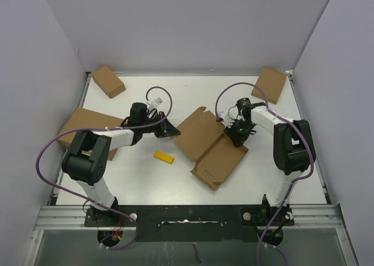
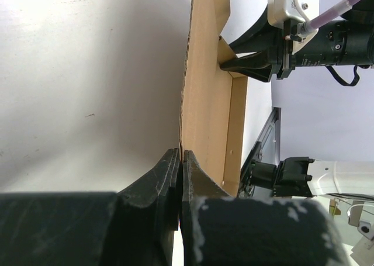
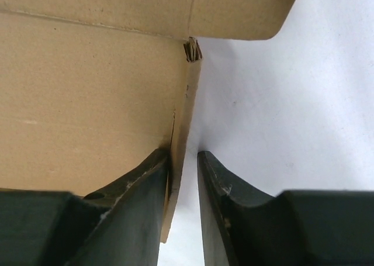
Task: Fold the paper box
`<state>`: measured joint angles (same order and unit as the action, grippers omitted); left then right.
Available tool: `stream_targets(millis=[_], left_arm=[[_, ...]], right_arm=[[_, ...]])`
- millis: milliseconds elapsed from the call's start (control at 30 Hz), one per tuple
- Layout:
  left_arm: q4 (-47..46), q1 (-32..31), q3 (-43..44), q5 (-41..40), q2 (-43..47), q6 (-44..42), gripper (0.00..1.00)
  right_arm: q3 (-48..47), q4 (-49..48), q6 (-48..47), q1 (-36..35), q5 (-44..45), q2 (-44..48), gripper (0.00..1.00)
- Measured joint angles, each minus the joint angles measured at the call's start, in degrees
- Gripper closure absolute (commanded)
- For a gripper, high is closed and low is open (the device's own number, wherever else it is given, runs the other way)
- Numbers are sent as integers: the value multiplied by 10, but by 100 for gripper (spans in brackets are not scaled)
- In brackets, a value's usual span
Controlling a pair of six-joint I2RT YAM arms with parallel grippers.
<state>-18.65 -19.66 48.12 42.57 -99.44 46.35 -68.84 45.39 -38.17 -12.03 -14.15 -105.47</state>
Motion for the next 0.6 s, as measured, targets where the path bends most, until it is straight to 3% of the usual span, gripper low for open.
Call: stream_targets(millis=[267, 433, 600], left_arm=[[0, 1, 0, -1, 0, -3, 100], [0, 2, 0, -2, 0, -3, 100], [0, 2, 0, -1, 0, -3, 100]], right_arm=[[4, -3, -2, 1, 1, 18, 71], [5, -9, -3, 1, 8, 22, 100], [5, -10, -1, 2, 9, 22, 99]])
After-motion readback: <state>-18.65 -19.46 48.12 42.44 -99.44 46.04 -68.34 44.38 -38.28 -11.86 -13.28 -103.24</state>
